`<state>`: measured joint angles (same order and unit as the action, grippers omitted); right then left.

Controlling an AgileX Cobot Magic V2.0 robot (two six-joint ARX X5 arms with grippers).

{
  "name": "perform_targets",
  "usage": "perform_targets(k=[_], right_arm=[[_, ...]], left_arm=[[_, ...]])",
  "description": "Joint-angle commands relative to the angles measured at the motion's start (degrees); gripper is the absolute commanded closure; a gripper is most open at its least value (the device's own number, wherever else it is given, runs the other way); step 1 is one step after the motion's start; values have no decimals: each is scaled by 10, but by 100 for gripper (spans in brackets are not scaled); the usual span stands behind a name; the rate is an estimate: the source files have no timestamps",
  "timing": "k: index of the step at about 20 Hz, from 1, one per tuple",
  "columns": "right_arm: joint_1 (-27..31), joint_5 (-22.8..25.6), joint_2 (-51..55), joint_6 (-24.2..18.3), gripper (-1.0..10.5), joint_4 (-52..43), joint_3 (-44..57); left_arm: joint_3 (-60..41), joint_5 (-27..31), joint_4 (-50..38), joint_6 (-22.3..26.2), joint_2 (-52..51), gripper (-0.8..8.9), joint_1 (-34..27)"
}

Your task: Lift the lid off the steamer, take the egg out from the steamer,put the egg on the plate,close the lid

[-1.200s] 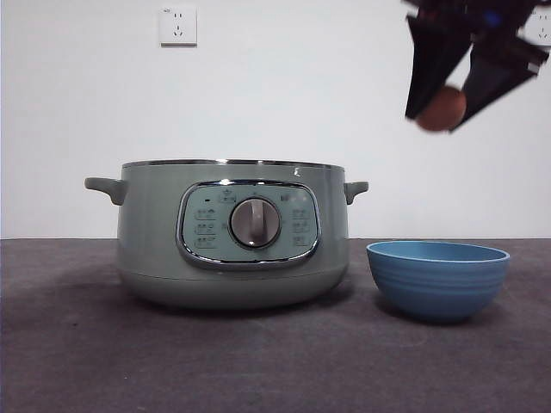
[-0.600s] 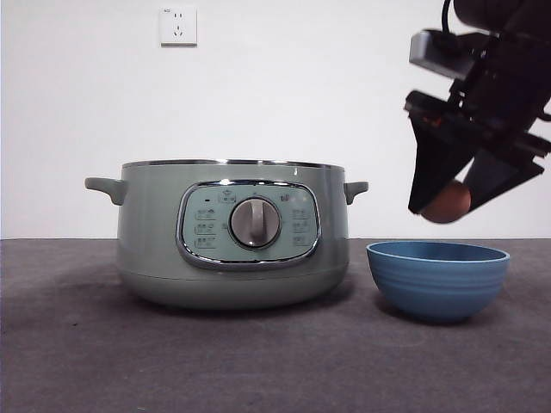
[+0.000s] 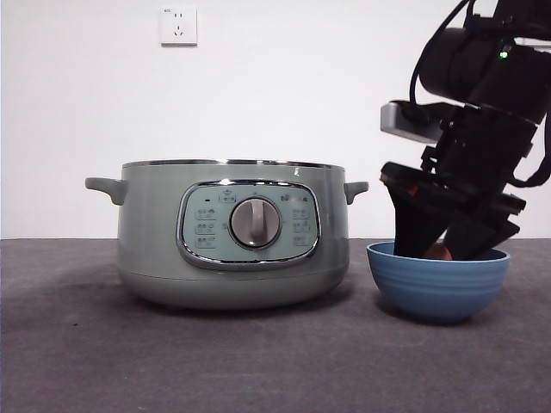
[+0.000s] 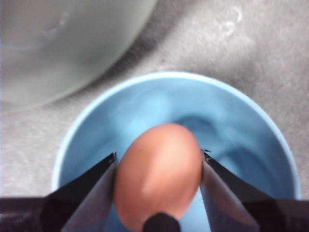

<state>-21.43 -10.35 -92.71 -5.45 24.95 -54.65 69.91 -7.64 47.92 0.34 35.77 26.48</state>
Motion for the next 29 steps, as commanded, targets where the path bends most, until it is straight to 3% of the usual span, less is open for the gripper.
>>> perform_targets(k=[1, 6, 9, 10, 19, 29], right_arm=[[-1, 0, -17, -6, 963, -5, 5], [-1, 0, -24, -6, 915, -8, 5], [-5, 0, -24, -6, 578, 0, 5], [-5, 0, -24, -6, 539, 0, 5], [-5, 0, 28, -5, 536, 1, 4], [-5, 2, 378, 33, 536, 56, 3]], left_arm=[[6, -2, -32, -3, -5, 822, 1], [6, -1, -31, -3, -5, 822, 1], [6, -2, -28, -3, -5, 822, 0], [6, -2, -28, -3, -5, 822, 1], [6, -4, -31, -2, 33, 822, 1], [6, -34, -202, 17, 221, 822, 2]])
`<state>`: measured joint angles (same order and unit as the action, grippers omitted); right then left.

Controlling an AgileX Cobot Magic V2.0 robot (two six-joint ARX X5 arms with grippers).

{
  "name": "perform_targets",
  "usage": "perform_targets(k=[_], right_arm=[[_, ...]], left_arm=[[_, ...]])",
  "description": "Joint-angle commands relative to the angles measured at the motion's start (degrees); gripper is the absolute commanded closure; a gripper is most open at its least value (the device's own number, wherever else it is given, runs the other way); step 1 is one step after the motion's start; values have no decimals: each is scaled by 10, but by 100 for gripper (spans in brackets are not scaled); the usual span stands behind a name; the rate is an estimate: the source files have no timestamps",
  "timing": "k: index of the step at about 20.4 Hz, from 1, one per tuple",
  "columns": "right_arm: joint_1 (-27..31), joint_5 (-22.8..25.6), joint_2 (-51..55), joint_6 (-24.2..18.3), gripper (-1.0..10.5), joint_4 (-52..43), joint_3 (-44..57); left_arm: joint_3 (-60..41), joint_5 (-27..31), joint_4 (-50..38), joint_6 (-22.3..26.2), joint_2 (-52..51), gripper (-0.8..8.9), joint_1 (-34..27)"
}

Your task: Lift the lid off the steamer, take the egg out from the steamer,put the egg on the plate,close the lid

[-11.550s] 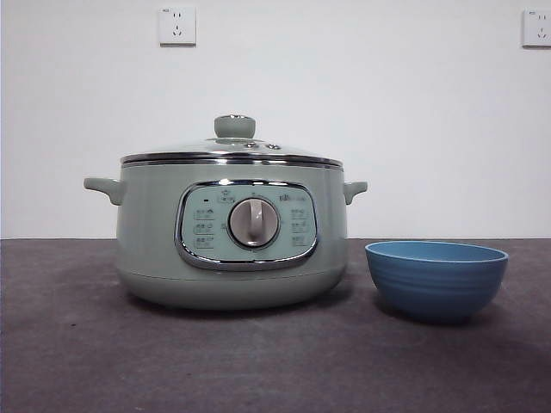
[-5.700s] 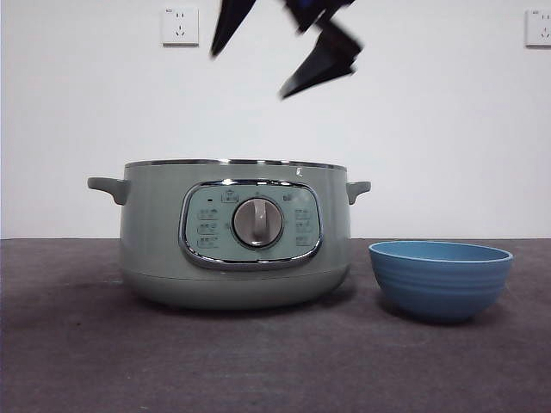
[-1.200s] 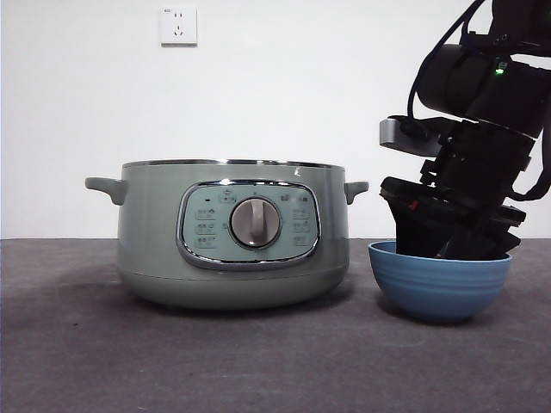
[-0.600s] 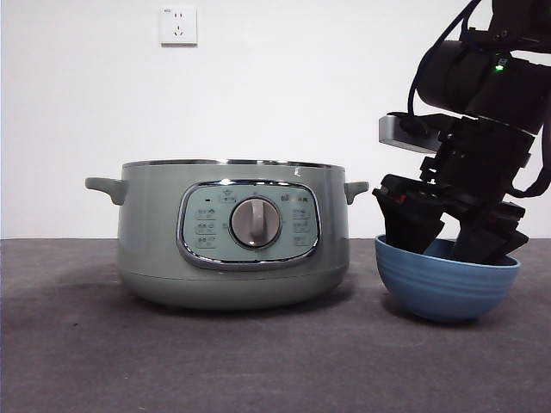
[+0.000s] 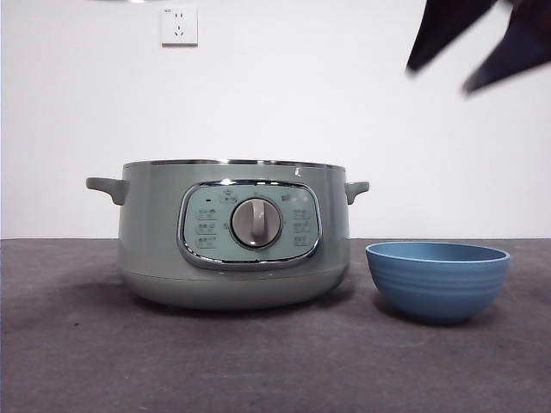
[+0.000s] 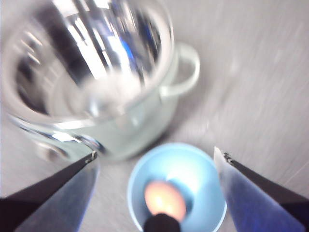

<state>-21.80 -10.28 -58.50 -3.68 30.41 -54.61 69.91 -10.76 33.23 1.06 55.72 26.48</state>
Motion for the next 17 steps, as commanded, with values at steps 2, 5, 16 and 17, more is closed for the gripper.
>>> perform_targets(k=[2, 5, 16, 17], right_arm=[[-2, 2, 96, 27, 537, 2, 2], [-2, 2, 162, 44, 537, 2, 1], [-2, 1, 204, 58, 537, 40, 0], [-2, 1, 204, 58, 537, 41, 0]], left_arm=[[6, -3, -93, 12, 69, 822, 4], [6, 0, -133, 22, 135, 822, 15], [6, 2, -232, 33, 260, 822, 21], [6, 3, -236, 38, 267, 822, 21]])
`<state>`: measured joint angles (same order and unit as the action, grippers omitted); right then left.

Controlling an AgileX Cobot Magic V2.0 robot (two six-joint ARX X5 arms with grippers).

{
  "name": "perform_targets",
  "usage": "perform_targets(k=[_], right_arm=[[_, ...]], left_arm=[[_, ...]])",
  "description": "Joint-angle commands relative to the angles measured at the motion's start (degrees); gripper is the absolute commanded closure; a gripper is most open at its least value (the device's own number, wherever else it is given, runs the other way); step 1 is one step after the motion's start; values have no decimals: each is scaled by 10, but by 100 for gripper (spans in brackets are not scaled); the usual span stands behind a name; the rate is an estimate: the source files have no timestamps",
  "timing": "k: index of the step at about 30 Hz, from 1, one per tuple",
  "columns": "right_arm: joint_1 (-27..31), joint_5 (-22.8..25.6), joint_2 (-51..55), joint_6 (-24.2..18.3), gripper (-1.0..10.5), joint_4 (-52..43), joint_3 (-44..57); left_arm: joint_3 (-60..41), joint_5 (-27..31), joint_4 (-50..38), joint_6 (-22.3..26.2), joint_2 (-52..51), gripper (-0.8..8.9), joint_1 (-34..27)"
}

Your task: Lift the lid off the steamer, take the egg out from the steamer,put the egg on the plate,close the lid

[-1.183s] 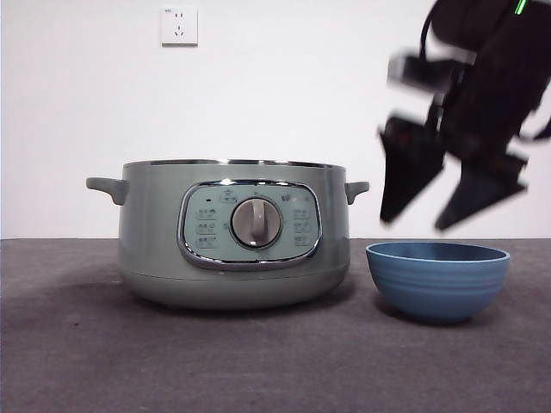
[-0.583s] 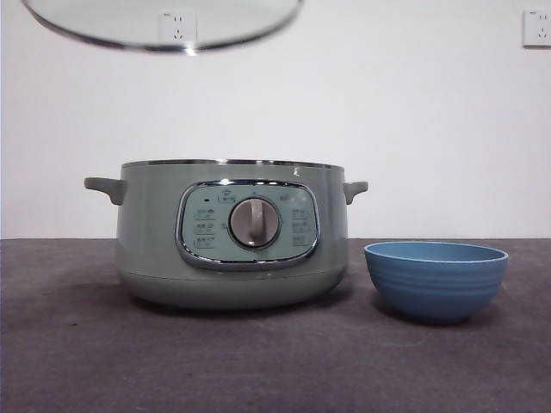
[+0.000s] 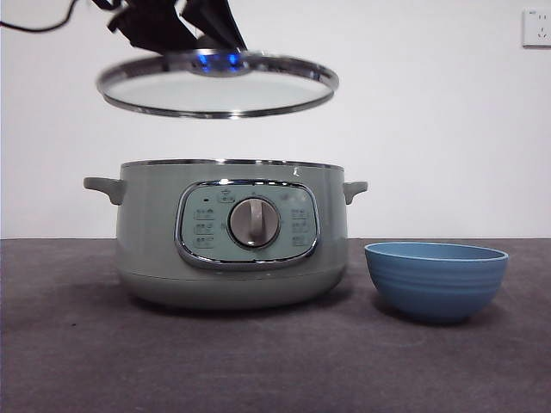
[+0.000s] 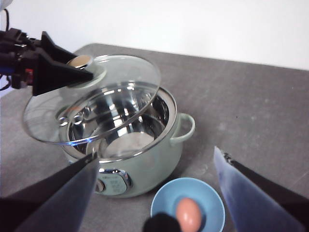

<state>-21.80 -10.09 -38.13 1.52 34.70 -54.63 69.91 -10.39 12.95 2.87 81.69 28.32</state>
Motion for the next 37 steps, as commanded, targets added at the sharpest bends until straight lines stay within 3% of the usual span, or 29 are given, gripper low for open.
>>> perform_targets(k=[1, 13, 37], right_arm=[[-2, -1, 0, 8, 537, -2, 1], [-2, -1, 0, 17, 537, -1, 1], [-2, -3, -1, 16, 537, -1, 1]], left_arm=[[6, 1, -38, 24, 16, 822, 2], [6, 17, -67, 34, 82, 822, 2], [6, 13, -65, 31, 108, 822, 2]])
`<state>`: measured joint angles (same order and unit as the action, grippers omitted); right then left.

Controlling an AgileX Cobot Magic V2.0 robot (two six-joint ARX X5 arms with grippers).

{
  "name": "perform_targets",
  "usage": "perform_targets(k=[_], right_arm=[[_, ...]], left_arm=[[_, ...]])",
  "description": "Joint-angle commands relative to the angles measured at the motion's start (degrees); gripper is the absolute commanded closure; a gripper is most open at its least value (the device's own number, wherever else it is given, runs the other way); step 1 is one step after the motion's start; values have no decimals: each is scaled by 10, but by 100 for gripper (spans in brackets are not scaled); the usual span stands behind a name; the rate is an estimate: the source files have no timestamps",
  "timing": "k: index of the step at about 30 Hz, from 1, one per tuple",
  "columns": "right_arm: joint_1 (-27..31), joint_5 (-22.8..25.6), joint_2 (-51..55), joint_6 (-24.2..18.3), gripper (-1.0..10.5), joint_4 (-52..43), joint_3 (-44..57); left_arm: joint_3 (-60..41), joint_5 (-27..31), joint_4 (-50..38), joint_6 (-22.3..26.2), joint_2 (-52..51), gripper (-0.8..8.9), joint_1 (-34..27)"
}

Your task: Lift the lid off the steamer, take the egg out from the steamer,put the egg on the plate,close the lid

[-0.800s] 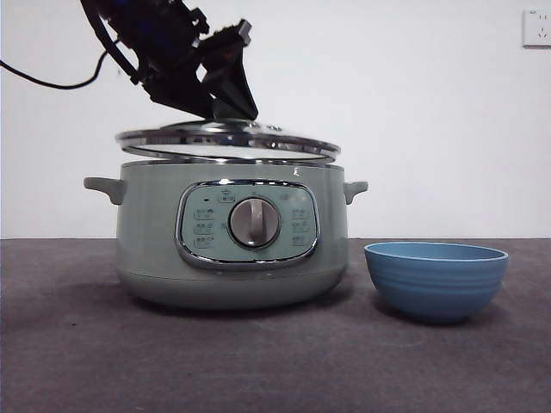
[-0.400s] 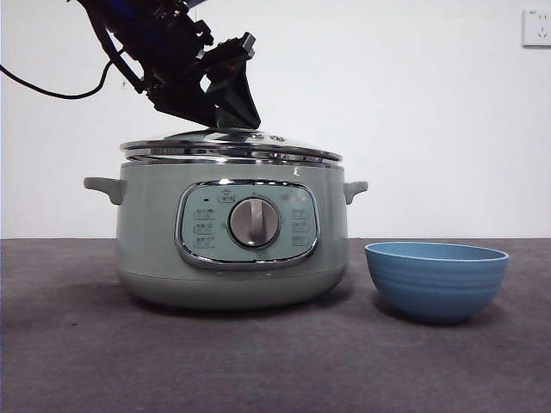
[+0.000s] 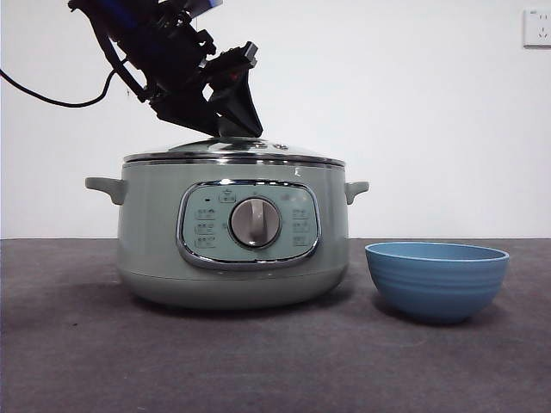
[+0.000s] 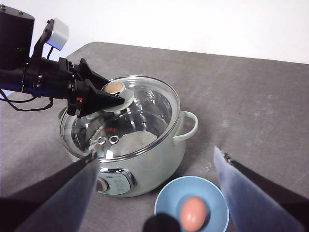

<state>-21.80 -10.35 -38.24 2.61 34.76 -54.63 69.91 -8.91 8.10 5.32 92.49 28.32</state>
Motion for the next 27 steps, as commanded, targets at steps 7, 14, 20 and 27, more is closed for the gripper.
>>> perform_targets(k=[7, 14, 20, 27], right_arm=[[-2, -2, 0, 5, 537, -2, 1], [-2, -2, 0, 5, 537, 3, 1], [-2, -2, 0, 5, 537, 5, 1], [-2, -3, 0, 5, 537, 5, 1]], left_arm=[[6, -1, 29, 7, 0, 798, 2], [6, -2, 44, 7, 0, 482, 2], [6, -2, 43, 4, -3, 463, 2], [7, -2, 40, 2, -30, 463, 2]])
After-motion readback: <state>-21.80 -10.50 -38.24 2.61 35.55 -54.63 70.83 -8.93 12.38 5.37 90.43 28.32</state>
